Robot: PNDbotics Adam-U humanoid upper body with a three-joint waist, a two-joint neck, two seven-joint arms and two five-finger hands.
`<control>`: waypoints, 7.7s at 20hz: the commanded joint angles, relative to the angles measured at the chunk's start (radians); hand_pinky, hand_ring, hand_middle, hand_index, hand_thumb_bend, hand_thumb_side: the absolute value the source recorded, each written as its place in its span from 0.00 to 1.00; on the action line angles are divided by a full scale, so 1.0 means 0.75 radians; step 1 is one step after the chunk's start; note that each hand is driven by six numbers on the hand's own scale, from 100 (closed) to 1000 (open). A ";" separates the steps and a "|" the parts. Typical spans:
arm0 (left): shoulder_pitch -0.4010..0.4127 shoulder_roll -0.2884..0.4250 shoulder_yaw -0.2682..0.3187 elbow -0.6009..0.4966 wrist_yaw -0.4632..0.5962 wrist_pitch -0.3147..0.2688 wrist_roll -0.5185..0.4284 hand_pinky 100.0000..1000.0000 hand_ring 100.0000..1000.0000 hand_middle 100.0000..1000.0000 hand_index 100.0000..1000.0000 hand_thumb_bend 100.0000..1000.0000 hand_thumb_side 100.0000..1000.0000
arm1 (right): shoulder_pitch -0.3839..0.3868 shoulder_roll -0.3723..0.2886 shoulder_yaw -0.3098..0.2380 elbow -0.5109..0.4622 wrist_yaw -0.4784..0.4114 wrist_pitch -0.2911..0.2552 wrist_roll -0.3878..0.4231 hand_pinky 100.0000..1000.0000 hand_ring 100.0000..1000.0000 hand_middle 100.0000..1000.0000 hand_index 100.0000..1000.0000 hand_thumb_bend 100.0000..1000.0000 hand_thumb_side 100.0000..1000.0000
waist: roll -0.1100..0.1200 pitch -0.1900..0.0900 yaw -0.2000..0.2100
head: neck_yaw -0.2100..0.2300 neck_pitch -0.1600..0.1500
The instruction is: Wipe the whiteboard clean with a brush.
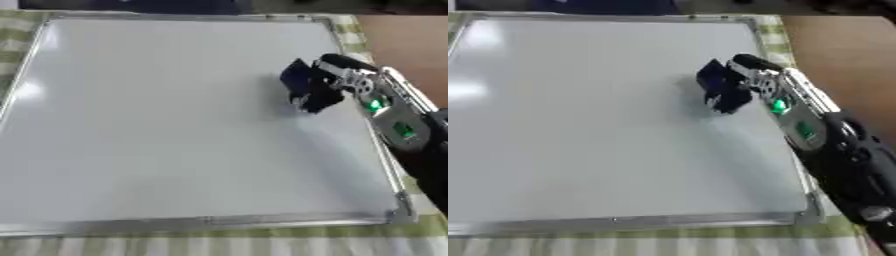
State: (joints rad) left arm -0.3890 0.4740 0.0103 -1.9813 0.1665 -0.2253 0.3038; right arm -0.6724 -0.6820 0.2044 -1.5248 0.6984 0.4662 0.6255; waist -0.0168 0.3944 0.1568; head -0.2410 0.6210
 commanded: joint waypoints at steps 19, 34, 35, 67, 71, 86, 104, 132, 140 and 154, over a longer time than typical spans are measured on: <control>-0.014 0.018 0.009 -0.025 0.000 -0.013 0.005 0.68 0.84 0.82 0.85 0.19 1.00 | -0.008 -0.010 0.020 0.130 -0.012 -0.107 0.186 0.63 0.72 0.47 0.66 0.00 0.20 | 0.009 -0.015 0.004 | -0.011 -0.023; -0.012 0.016 0.010 -0.025 0.002 -0.015 0.012 0.68 0.84 0.81 0.85 0.19 1.00 | -0.031 -0.016 -0.018 0.152 0.003 -0.039 0.132 0.59 0.69 0.44 0.66 0.00 0.22 | 0.013 -0.015 0.001 | -0.013 -0.033; -0.012 0.016 0.009 -0.025 0.002 -0.015 0.011 0.68 0.84 0.81 0.85 0.19 1.00 | -0.035 -0.018 -0.018 0.157 0.013 -0.037 0.125 0.59 0.69 0.43 0.66 0.00 0.22 | 0.013 -0.016 0.001 | -0.013 -0.033; -0.018 0.017 0.009 -0.025 0.020 -0.016 0.005 0.67 0.84 0.81 0.84 0.20 1.00 | -0.094 -0.039 -0.021 0.146 0.018 -0.116 0.203 0.62 0.77 0.54 0.50 0.00 0.23 | 0.008 -0.025 0.002 | -0.014 -0.043; -0.018 0.016 0.008 -0.025 0.022 -0.016 0.003 0.67 0.84 0.81 0.84 0.20 1.00 | -0.089 -0.046 -0.002 0.137 0.018 -0.133 0.232 0.62 0.78 0.59 0.56 0.00 0.26 | 0.006 -0.023 -0.004 | -0.016 -0.044; -0.018 0.016 0.011 -0.025 0.023 -0.015 0.005 0.67 0.84 0.82 0.84 0.20 1.00 | -0.056 -0.077 0.042 0.080 -0.015 -0.158 0.293 0.64 0.82 0.69 0.66 0.00 0.28 | 0.000 -0.019 -0.008 | -0.017 -0.048; -0.018 0.012 0.011 -0.025 0.025 -0.016 0.003 0.67 0.85 0.81 0.84 0.20 1.00 | -0.072 -0.075 0.031 0.053 0.112 -0.178 0.188 0.78 0.91 0.83 0.49 0.00 0.58 | 0.002 -0.015 -0.002 | -0.018 -0.057; -0.023 0.013 0.007 -0.025 0.031 -0.015 -0.014 0.67 0.84 0.80 0.84 0.19 1.00 | -0.085 -0.091 -0.005 -0.013 0.150 -0.187 0.121 0.77 0.89 0.82 0.10 0.27 0.54 | -0.002 -0.015 -0.005 | -0.013 -0.069; -0.021 0.013 0.007 -0.025 0.031 -0.015 -0.017 0.66 0.84 0.80 0.84 0.19 1.00 | -0.088 -0.092 -0.004 -0.014 0.227 -0.196 0.106 0.78 0.89 0.83 0.11 0.26 0.53 | -0.003 -0.011 -0.008 | -0.014 -0.071; -0.023 0.011 0.006 -0.025 0.032 -0.011 -0.025 0.66 0.84 0.79 0.84 0.19 1.00 | -0.080 -0.098 0.006 -0.047 0.302 -0.210 0.062 0.74 0.84 0.66 0.09 0.28 0.46 | -0.003 -0.008 -0.006 | -0.017 -0.073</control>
State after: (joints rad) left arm -0.3956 0.4659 0.0104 -1.9813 0.1897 -0.2322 0.2886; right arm -0.7212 -0.7256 0.2168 -1.5372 0.9145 0.3097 0.6790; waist -0.0205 0.4076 0.1518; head -0.2497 0.5773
